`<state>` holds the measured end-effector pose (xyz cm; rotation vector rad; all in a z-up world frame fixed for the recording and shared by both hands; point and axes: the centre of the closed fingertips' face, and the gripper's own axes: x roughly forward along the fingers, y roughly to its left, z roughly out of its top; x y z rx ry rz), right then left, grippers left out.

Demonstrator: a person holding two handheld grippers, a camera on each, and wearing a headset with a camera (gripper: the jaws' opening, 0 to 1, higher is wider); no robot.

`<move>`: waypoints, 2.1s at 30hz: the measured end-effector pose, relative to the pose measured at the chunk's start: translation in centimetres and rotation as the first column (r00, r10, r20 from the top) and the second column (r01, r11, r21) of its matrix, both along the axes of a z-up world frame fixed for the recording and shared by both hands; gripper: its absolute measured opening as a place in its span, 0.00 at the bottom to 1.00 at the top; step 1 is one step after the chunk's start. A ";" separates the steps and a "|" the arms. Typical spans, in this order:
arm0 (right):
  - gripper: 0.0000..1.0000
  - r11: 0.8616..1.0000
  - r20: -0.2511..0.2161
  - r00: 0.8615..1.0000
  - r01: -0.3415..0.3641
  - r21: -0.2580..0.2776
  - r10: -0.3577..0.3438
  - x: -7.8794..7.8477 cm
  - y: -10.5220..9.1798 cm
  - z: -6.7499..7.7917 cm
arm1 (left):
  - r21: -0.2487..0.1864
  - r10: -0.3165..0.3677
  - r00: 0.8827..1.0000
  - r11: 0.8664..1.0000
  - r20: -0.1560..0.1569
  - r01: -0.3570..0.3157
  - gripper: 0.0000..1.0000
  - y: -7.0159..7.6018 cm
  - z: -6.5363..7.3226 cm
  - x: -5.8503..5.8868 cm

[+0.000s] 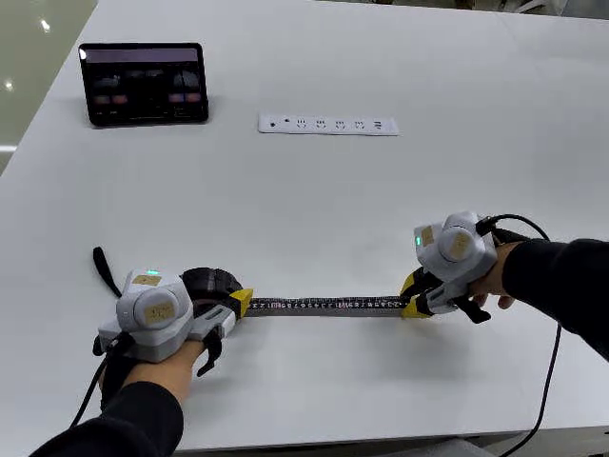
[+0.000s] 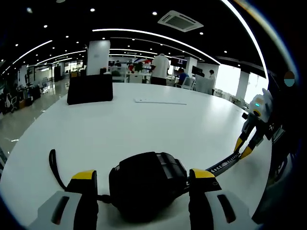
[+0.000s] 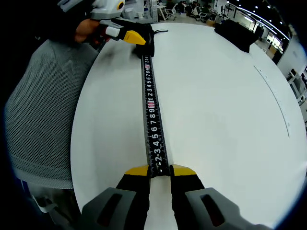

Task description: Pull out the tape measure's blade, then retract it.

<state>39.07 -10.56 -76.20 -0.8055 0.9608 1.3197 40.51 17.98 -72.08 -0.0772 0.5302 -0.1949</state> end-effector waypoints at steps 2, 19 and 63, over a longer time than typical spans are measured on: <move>0.11 1.000 -0.003 1.000 -0.001 -0.001 0.001 0.0 0.1 0.0 | -0.004 0.008 1.000 1.000 -0.007 -0.008 0.73 0.0 -0.1 0.0; 0.11 0.996 0.001 0.999 0.036 -0.084 -0.036 0.2 0.3 -0.2 | -0.017 0.031 0.999 0.999 -0.042 -0.032 0.62 -0.3 -0.5 0.2; 0.11 1.000 0.039 0.999 0.022 -0.002 -0.022 0.1 2.1 0.0 | -0.030 0.014 0.996 0.999 -0.089 -0.016 0.60 -0.5 -0.5 0.0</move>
